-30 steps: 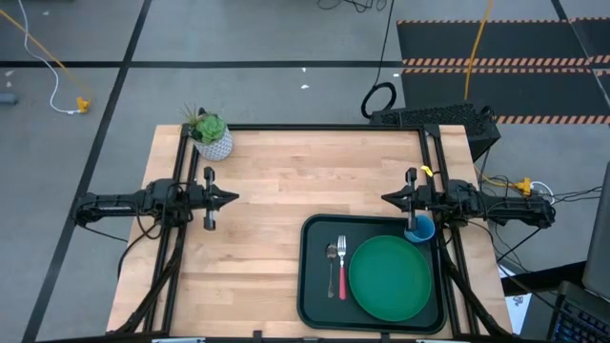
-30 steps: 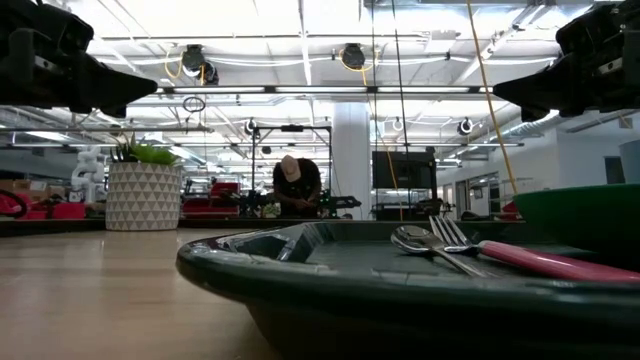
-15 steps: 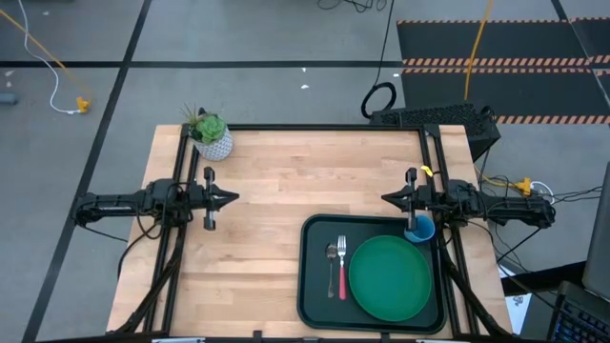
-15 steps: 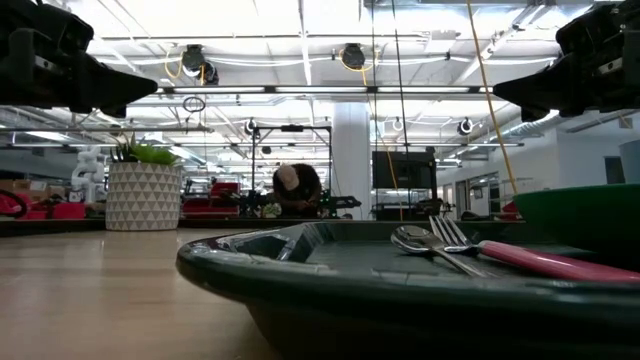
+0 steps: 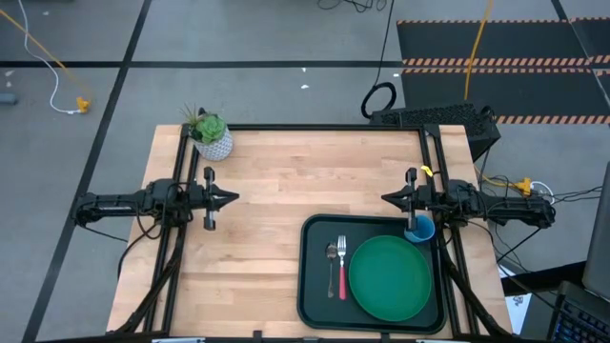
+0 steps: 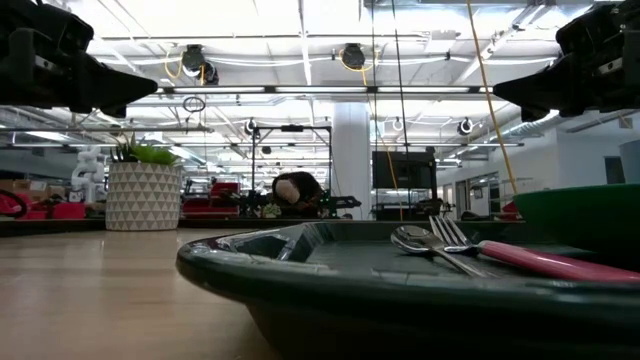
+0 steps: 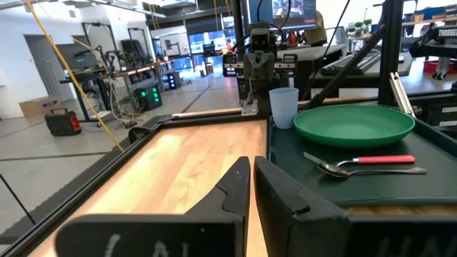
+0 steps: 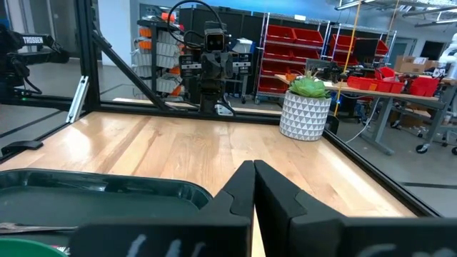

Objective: Pick and place plate/cup/fork/spoon on tray
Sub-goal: Return to Home Position

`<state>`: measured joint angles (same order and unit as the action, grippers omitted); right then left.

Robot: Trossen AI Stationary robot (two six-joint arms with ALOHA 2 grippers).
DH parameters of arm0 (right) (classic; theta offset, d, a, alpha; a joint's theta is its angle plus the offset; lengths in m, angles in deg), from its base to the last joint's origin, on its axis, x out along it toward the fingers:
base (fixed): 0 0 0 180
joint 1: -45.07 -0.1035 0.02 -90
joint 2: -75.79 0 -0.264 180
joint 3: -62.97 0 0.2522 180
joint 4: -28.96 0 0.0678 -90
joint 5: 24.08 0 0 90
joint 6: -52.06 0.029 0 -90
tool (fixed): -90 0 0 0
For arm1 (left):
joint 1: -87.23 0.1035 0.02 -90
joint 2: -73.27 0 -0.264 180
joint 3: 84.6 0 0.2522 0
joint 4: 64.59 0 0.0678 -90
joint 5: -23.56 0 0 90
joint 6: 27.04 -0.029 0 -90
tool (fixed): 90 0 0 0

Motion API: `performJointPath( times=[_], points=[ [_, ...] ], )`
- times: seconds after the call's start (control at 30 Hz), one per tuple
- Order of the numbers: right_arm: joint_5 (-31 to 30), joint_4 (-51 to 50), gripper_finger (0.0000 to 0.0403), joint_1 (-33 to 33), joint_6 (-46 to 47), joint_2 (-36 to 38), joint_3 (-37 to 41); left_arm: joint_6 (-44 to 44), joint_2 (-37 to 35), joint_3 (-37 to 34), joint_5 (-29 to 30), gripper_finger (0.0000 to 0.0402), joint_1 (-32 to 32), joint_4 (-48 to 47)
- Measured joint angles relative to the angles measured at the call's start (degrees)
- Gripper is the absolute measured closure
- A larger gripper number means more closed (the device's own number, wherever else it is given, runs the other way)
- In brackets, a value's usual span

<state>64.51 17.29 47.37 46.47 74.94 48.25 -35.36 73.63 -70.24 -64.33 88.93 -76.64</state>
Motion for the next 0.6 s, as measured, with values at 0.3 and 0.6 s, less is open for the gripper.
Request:
performJointPath(
  times=[0.3,0.6],
  points=[
    [0.0,0.0,0.0403,0.0,-0.01,0.0,0.0,0.01,0.0,0.0,0.0,0.0376,0.0,0.02],
    [0.0,0.01,0.0403,0.02,-0.02,0.0,0.0,3.84,0.0,0.0,-0.03,0.0376,0.0,0.02]
  ],
)
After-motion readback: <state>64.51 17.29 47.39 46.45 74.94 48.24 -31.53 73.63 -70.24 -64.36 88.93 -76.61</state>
